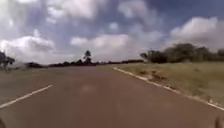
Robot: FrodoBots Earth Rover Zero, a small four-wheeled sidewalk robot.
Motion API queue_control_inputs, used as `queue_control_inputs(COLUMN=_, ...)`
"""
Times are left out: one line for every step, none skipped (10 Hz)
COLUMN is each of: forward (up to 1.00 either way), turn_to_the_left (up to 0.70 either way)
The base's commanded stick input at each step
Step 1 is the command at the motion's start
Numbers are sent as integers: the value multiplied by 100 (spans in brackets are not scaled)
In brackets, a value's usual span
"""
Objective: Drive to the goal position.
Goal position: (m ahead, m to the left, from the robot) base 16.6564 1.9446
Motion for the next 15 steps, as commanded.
queue_control_inputs(forward=100, turn_to_the_left=0)
queue_control_inputs(forward=100, turn_to_the_left=0)
queue_control_inputs(forward=100, turn_to_the_left=0)
queue_control_inputs(forward=100, turn_to_the_left=0)
queue_control_inputs(forward=100, turn_to_the_left=0)
queue_control_inputs(forward=100, turn_to_the_left=0)
queue_control_inputs(forward=100, turn_to_the_left=0)
queue_control_inputs(forward=100, turn_to_the_left=0)
queue_control_inputs(forward=100, turn_to_the_left=0)
queue_control_inputs(forward=100, turn_to_the_left=0)
queue_control_inputs(forward=100, turn_to_the_left=0)
queue_control_inputs(forward=100, turn_to_the_left=0)
queue_control_inputs(forward=100, turn_to_the_left=0)
queue_control_inputs(forward=100, turn_to_the_left=0)
queue_control_inputs(forward=100, turn_to_the_left=0)
